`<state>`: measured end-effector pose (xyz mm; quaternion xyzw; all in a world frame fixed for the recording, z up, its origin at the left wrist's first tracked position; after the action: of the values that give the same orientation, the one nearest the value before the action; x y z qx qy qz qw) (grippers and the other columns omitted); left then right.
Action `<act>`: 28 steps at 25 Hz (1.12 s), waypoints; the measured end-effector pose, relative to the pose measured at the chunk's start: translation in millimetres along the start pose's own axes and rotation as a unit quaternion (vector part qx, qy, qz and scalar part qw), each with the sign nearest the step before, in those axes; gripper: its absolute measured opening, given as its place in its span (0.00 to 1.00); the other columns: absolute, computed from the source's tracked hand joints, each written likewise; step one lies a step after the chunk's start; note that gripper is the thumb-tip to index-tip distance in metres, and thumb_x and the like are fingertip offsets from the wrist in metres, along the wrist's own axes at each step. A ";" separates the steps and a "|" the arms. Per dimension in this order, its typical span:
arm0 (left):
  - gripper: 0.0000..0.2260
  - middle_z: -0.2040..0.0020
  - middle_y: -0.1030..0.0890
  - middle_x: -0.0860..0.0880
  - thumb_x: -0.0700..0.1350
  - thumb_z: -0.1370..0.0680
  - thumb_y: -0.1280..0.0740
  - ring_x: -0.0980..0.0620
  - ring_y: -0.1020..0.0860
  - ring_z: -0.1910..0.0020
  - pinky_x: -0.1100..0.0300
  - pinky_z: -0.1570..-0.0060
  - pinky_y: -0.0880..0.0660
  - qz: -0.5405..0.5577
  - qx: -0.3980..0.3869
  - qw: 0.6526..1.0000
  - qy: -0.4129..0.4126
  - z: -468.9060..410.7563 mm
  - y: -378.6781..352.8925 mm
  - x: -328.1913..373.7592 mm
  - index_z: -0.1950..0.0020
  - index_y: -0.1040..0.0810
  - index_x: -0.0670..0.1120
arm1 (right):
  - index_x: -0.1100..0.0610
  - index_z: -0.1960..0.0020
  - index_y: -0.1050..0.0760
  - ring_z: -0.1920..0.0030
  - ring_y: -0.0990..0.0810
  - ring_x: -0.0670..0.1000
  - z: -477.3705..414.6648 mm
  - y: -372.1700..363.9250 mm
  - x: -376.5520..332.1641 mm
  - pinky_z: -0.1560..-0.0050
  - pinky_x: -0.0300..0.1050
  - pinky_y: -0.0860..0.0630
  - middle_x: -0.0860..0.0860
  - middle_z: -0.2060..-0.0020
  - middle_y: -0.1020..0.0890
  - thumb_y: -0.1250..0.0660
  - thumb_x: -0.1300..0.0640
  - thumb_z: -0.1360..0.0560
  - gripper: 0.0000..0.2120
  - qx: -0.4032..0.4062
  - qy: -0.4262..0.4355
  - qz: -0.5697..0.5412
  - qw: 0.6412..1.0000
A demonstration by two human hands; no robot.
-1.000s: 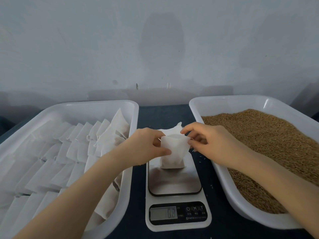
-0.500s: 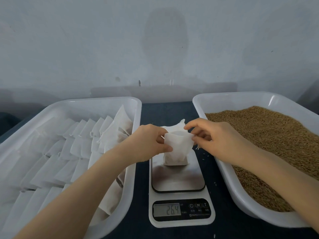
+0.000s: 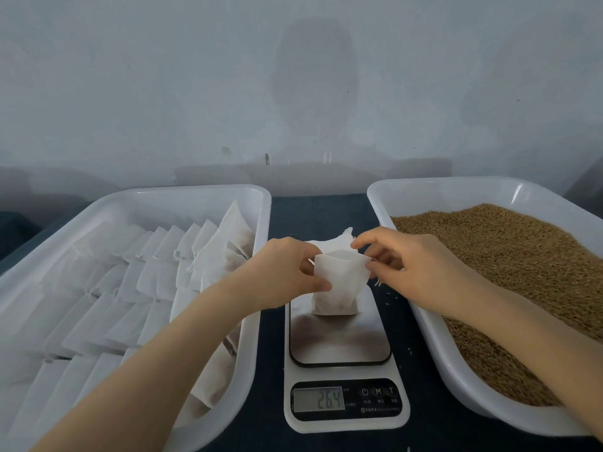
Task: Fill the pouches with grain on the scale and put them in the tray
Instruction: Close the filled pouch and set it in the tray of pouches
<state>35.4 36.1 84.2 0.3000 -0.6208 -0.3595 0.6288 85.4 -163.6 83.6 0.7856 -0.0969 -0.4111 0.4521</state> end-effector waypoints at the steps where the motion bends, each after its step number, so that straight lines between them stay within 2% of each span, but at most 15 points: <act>1: 0.06 0.67 0.24 0.63 0.51 0.27 0.28 0.64 0.25 0.66 0.73 0.66 0.33 0.000 0.000 1.000 0.000 -0.1 -0.4 -0.2 0.54 0.24 0.55 | 0.42 0.44 0.25 0.57 0.20 0.38 -0.4 -0.4 0.8 0.55 0.32 0.25 0.41 0.57 0.18 0.34 0.59 0.24 0.14 0.000 0.003 0.005 1.000; 6: 0.09 0.64 0.21 0.61 0.51 0.28 0.27 0.63 0.23 0.63 0.70 0.63 0.30 0.020 0.004 1.000 0.008 -0.8 -1.9 -1.9 0.50 0.21 0.53 | 0.39 0.44 0.26 0.57 0.20 0.38 -1.1 -1.4 2.5 0.55 0.37 0.23 0.38 0.58 0.19 0.33 0.55 0.25 0.13 0.000 0.007 0.030 1.000; 9: 0.08 0.66 0.21 0.59 0.53 0.28 0.26 0.65 0.24 0.68 0.68 0.66 0.31 0.024 0.023 0.999 0.004 0.2 -3.4 -1.3 0.53 0.21 0.55 | 0.39 0.44 0.27 0.57 0.21 0.38 -0.3 -2.4 1.5 0.57 0.31 0.26 0.39 0.58 0.19 0.31 0.55 0.26 0.15 -0.014 0.004 0.008 1.000; 13: 0.10 0.62 0.19 0.47 0.52 0.26 0.29 0.50 0.21 0.63 0.60 0.62 0.25 -0.007 0.042 0.999 0.003 -1.7 -7.2 -1.0 0.55 0.19 0.46 | 0.40 0.43 0.27 0.59 0.24 0.38 0.4 -4.9 -4.1 0.57 0.31 0.28 0.40 0.59 0.21 0.28 0.54 0.28 0.18 -0.026 -0.011 -0.014 1.000; 15: 0.10 0.65 0.21 0.48 0.51 0.25 0.30 0.54 0.23 0.66 0.67 0.67 0.28 -0.010 0.046 0.999 -0.006 -1.0 -6.6 -0.6 0.57 0.21 0.45 | 0.41 0.43 0.27 0.59 0.25 0.37 1.0 -5.4 -6.2 0.56 0.30 0.29 0.40 0.60 0.21 0.27 0.52 0.29 0.17 -0.032 -0.019 -0.002 0.999; 18: 0.07 0.70 0.26 0.56 0.50 0.24 0.32 0.64 0.27 0.71 0.74 0.72 0.33 0.005 0.050 0.998 -0.028 1.2 -5.2 1.0 0.62 0.25 0.51 | 0.49 0.51 0.22 0.60 0.27 0.34 0.5 -4.6 -9.7 0.59 0.27 0.32 0.44 0.65 0.24 0.29 0.49 0.27 0.07 -0.039 -0.004 0.058 0.998; 21: 0.06 0.69 0.22 0.57 0.49 0.26 0.30 0.62 0.26 0.71 0.74 0.74 0.33 0.046 0.040 0.997 -0.036 2.7 -5.4 3.5 0.61 0.26 0.54 | 0.52 0.58 0.21 0.65 0.28 0.34 0.5 -4.6 -10.7 0.63 0.27 0.33 0.45 0.71 0.27 0.31 0.50 0.26 0.06 -0.034 0.003 0.057 0.998; 24: 0.07 0.64 0.18 0.58 0.56 0.28 0.28 0.61 0.23 0.68 0.72 0.71 0.28 0.079 0.002 0.996 -0.039 2.7 -7.9 2.9 0.56 0.24 0.57 | 0.51 0.55 0.20 0.68 0.25 0.36 1.9 -8.4 -10.8 0.66 0.28 0.31 0.44 0.71 0.23 0.32 0.50 0.26 0.05 -0.032 0.003 0.015 0.999; 26: 0.11 0.70 0.24 0.55 0.55 0.25 0.31 0.58 0.29 0.72 0.70 0.73 0.33 0.048 0.008 0.997 -0.059 -0.1 -9.0 0.5 0.60 0.21 0.49 | 0.51 0.54 0.20 0.69 0.24 0.37 2.2 -11.8 -10.0 0.67 0.28 0.31 0.44 0.71 0.21 0.32 0.51 0.26 0.05 -0.020 0.006 -0.009 1.000; 28: 0.16 0.71 0.29 0.51 0.53 0.23 0.32 0.57 0.34 0.73 0.71 0.74 0.36 0.048 0.017 0.997 -0.056 -0.8 -8.3 -0.2 0.64 0.22 0.43 | 0.45 0.57 0.23 0.68 0.24 0.36 0.1 -13.1 -9.6 0.67 0.27 0.31 0.40 0.71 0.21 0.29 0.50 0.28 0.03 -0.018 -0.002 -0.017 1.000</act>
<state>35.6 31.6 77.3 0.2596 -0.6748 -0.3350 0.6042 76.2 -151.1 78.5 0.7779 -0.0773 -0.4218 0.4593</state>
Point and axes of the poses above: each hand's wrist, its own z-axis away from the middle knuckle, its own y-axis out of the back of the hand, x = y × z, the point moved 1 cm from there along -z, towards the middle knuckle
